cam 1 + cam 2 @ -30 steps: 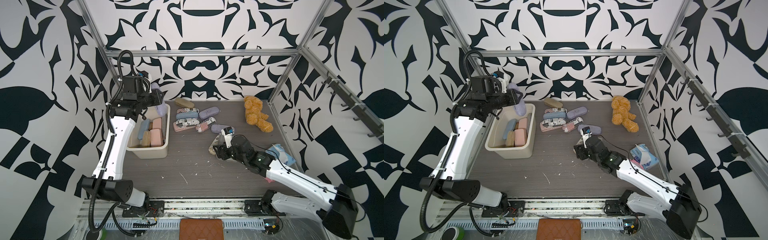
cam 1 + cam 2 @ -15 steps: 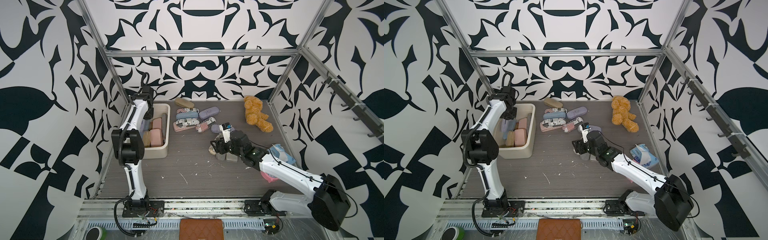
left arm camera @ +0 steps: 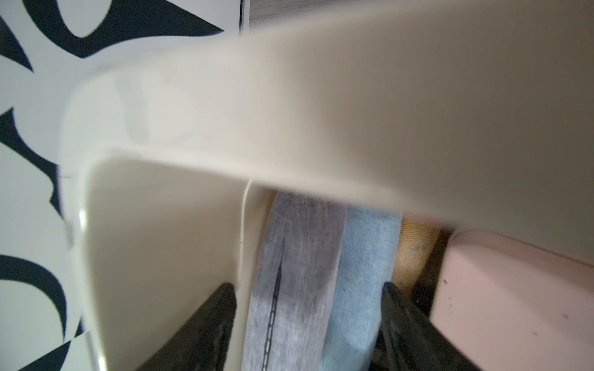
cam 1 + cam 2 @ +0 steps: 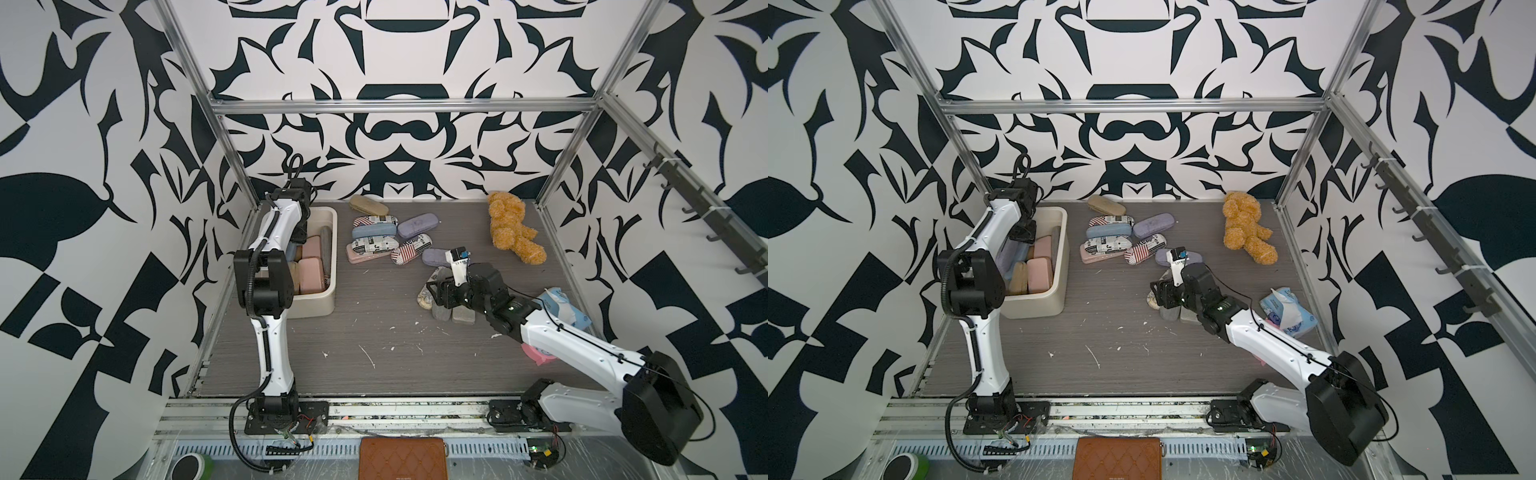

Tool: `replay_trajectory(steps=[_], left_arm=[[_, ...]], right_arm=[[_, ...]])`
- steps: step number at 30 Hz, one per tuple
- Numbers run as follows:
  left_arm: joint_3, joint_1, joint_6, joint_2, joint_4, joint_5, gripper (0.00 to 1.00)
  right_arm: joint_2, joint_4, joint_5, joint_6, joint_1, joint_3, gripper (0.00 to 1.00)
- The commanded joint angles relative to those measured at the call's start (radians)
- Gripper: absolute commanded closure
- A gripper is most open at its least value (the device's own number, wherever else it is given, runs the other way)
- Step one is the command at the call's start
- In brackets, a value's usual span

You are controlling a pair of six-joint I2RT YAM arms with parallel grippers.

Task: Put the glasses cases into the storage boxes
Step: Place the glasses case in the storage box, then pick up the glasses case at the center of the board.

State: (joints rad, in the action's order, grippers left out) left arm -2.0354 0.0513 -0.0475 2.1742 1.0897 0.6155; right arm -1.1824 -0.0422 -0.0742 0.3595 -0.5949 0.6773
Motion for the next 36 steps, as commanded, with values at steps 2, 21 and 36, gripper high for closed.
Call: replay_trajectory(steps=[2,21,36], left_arm=[[-0.067,0.035,-0.026,-0.114,0.096,0.054,0.06],[0.899,0.343,-0.444,-1.023,-0.77,-0.628,0.01],[1.302,0.348,-0.768,-1.206,-1.238,-1.139,0.01]], right_arm=[[0.021,0.029,0.036,-0.003,0.006,0.037,0.29],[-0.097,0.525,0.237,0.057,0.098,0.198,0.25],[-0.25,0.349,0.059,0.025,0.103,0.235,0.23]])
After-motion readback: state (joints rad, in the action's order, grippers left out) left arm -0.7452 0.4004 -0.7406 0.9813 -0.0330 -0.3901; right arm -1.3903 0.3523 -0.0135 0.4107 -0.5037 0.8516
